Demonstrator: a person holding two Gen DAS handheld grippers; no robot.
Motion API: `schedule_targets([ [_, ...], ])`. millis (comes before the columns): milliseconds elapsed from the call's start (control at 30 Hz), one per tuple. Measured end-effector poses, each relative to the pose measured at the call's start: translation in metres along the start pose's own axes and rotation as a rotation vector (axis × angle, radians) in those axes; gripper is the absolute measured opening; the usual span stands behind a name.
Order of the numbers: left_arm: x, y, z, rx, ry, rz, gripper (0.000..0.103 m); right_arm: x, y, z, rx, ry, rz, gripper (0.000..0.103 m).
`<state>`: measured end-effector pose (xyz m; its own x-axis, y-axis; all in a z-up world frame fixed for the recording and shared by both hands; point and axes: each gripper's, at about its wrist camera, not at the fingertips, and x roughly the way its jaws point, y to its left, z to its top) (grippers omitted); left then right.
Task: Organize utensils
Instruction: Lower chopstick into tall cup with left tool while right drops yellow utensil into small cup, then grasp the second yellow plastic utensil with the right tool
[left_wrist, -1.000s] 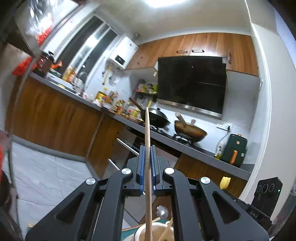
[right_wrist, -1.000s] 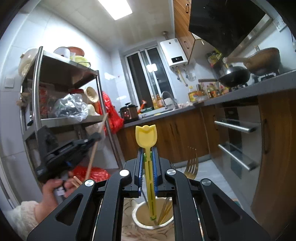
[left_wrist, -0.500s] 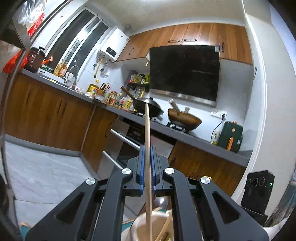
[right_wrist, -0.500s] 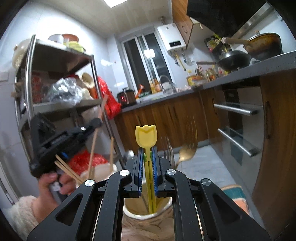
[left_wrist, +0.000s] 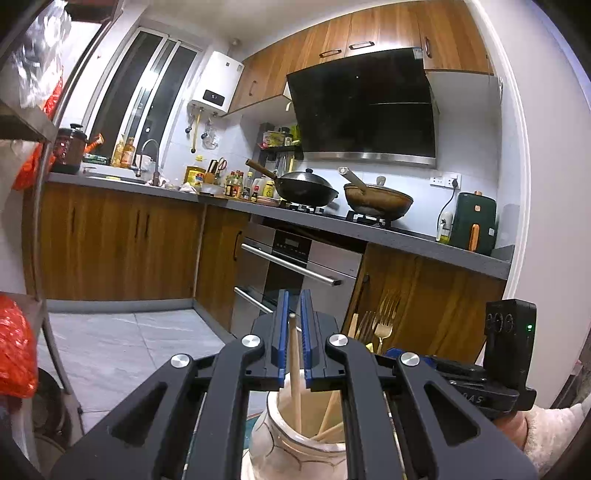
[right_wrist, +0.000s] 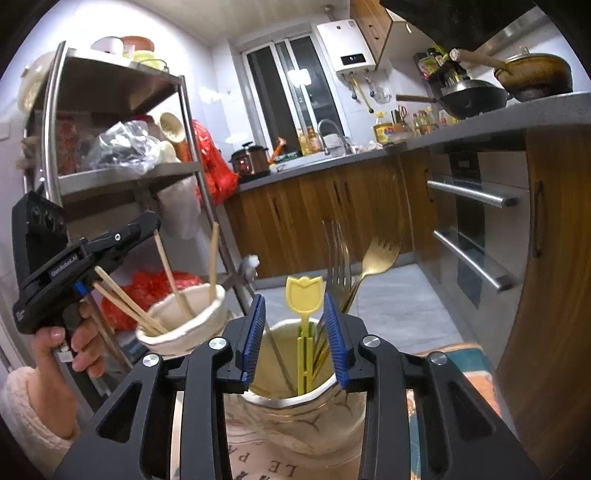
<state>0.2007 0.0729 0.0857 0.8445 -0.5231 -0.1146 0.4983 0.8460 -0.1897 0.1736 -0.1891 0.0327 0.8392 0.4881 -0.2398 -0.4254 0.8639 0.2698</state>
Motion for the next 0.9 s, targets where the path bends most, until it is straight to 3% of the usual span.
schedule_targets([
  [33,-0.004,-0.002,0.002,0.006,0.002,0.013,0.009,-0.005,0.002,0.001,-0.005,-0.006,-0.003,0.035],
  [100,-0.013,-0.005,0.005,0.012,0.003,0.046,0.023,-0.015,0.006,0.003,-0.006,-0.017,-0.008,0.045],
  [133,-0.016,-0.007,0.007,0.011,0.004,0.061,0.039,-0.019,0.007,0.003,-0.003,-0.019,-0.009,0.052],
  [167,-0.021,-0.009,0.008,0.008,0.004,0.08,0.05,-0.024,0.008,0.004,0.001,-0.021,-0.008,0.064],
  [300,-0.041,-0.018,0.008,0.002,0.017,0.134,0.061,-0.047,0.016,0.003,-0.001,-0.037,-0.005,0.085],
  [367,-0.052,-0.026,0.004,0.014,0.026,0.165,0.077,-0.056,0.02,-0.001,-0.008,-0.037,-0.016,0.092],
  [467,-0.071,-0.041,-0.006,0.031,0.03,0.208,0.091,-0.067,0.023,-0.009,-0.015,-0.014,-0.048,0.096],
  [533,-0.084,-0.053,-0.016,0.05,0.025,0.235,0.097,-0.074,0.024,-0.016,-0.027,0.003,-0.074,0.097],
  [900,-0.117,-0.094,-0.075,0.036,0.103,0.285,0.097,-0.096,0.014,-0.055,-0.058,0.139,-0.187,0.098],
])
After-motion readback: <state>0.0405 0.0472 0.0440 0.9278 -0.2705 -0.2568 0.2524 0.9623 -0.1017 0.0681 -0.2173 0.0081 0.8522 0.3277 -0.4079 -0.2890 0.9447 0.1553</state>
